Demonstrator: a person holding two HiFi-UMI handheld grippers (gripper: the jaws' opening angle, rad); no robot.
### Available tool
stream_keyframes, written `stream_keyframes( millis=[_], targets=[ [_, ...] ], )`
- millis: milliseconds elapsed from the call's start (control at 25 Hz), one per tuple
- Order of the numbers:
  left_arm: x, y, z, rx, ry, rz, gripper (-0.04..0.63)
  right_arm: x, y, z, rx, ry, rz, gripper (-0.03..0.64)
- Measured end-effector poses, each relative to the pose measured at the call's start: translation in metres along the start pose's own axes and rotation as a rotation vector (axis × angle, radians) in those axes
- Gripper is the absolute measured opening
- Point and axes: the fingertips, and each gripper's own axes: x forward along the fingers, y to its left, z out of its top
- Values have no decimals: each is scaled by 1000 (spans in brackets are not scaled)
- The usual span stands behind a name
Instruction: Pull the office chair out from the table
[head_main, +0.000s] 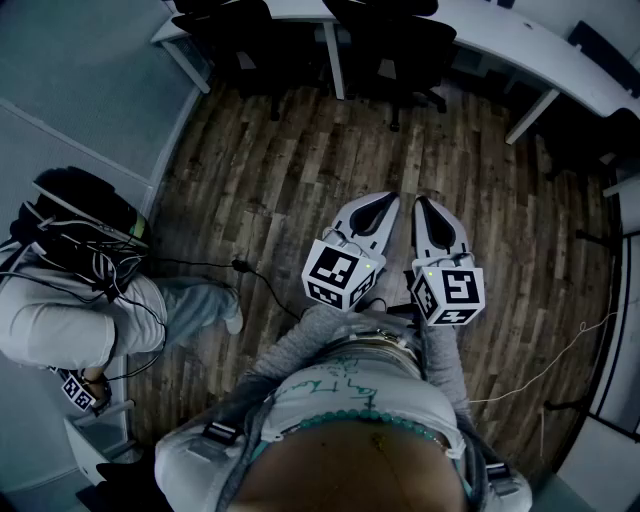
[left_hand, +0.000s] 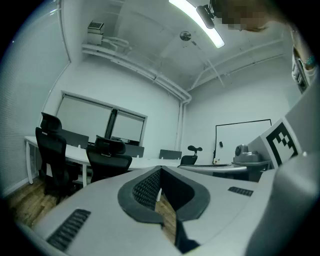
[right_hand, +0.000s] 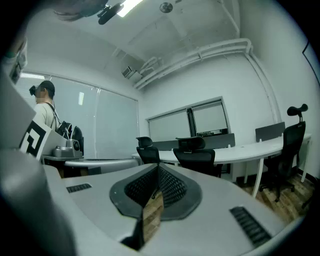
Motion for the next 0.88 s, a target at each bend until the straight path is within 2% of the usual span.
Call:
stream_keyframes(
  millis=[440, 680, 880],
  targets=[
    [-5, -17, -13, -11, 27, 30, 11, -22, -12, -7, 30, -18, 16, 23],
    [4, -4, -18, -26, 31, 17, 11, -7, -15, -9, 45, -17, 15, 23],
    [30, 24, -8, -37, 19, 13, 11, 25, -26, -1, 12, -18, -7, 23]
  ],
)
